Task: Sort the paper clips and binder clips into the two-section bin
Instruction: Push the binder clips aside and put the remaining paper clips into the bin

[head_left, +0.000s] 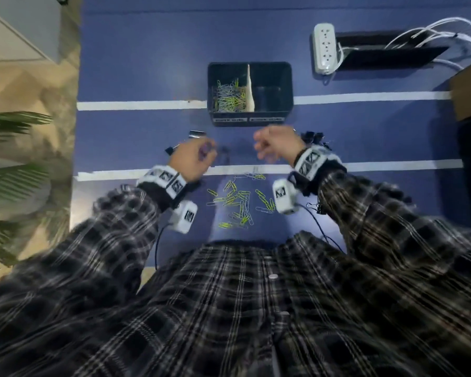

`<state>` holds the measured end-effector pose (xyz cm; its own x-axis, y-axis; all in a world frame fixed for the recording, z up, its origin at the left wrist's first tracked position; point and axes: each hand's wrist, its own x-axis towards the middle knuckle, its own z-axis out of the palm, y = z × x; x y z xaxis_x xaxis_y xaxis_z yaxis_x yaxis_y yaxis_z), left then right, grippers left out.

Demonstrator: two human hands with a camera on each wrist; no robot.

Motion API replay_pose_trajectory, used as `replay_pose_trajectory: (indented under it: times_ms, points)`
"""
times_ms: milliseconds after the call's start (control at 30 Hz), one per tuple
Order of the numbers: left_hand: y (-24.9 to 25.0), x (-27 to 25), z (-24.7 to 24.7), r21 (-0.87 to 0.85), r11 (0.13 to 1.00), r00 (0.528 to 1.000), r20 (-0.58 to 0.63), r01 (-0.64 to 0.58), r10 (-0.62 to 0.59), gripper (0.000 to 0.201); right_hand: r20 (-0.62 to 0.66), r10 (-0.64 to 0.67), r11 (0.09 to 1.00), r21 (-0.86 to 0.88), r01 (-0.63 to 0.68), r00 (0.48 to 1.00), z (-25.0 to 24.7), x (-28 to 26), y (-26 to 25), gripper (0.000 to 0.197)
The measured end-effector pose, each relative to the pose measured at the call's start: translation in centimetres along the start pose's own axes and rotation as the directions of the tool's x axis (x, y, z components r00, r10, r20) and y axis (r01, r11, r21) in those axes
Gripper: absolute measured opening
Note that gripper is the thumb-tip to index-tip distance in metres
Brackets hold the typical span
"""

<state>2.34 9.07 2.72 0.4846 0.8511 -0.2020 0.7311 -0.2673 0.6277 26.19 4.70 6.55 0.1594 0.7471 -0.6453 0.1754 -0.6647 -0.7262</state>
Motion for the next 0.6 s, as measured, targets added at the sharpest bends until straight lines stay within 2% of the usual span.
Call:
replay_pose_trajectory:
  times_ms: [67, 133, 200, 267, 333, 400, 433, 500, 600]
  points:
    - [-2.4, -2.6, 2.8, 0.134, 0.989, 0.977, 0.195, 0.060, -0.086, 0.035, -0.060, 0.025, 0.967, -0.250, -0.039, 0.998, -0.2, -0.9, 5.0, 0.008]
    - [-3.0, -4.5, 4.7, 0.236, 0.968, 0.942, 0.296, 0.087, -0.157, 0.046, -0.083, -0.001, 0.886, -0.462, -0.038, 0.997, 0.1, -1.5, 8.5, 0.020]
    - [-2.4, -5.6, 5.7, 0.226, 0.968, 0.938, 0.302, 0.104, -0.172, 0.051, -0.070, -0.058, 0.825, -0.565, 0.008, 0.996, 1.0, -2.1, 10.4, 0.050]
    - [-1.4, -5.9, 6.4, 0.196, 0.977, 0.939, 0.313, 0.081, -0.141, 0.054, -0.001, -0.103, 0.759, -0.646, 0.078, 0.995, 2.2, -2.6, 11.0, 0.071]
    - [-0.2, -5.7, 6.7, 0.161, 0.985, 0.924, 0.366, 0.058, -0.114, 0.052, 0.088, -0.133, 0.652, -0.742, 0.154, 0.987, 3.3, -2.9, 10.7, 0.077]
    - [0.8, -5.2, 7.0, 0.122, 0.992, 0.909, 0.408, 0.037, -0.084, 0.044, 0.130, -0.144, 0.586, -0.787, 0.190, 0.981, 4.1, -3.4, 10.4, 0.075]
    - [1.3, -5.0, 6.9, 0.122, 0.992, 0.910, 0.406, 0.032, -0.079, 0.039, 0.142, -0.146, 0.577, -0.792, 0.201, 0.979, 4.3, -3.5, 10.4, 0.074]
    - [2.2, -4.2, 6.8, 0.159, 0.987, 0.944, 0.325, 0.006, -0.058, 0.033, 0.172, -0.152, 0.570, -0.790, 0.228, 0.973, 4.5, -3.9, 11.0, 0.072]
    - [3.1, -2.8, 7.0, 0.249, 0.968, 0.973, 0.231, -0.034, -0.025, 0.041, 0.218, -0.168, 0.615, -0.739, 0.275, 0.961, 3.9, -4.4, 12.0, 0.066]
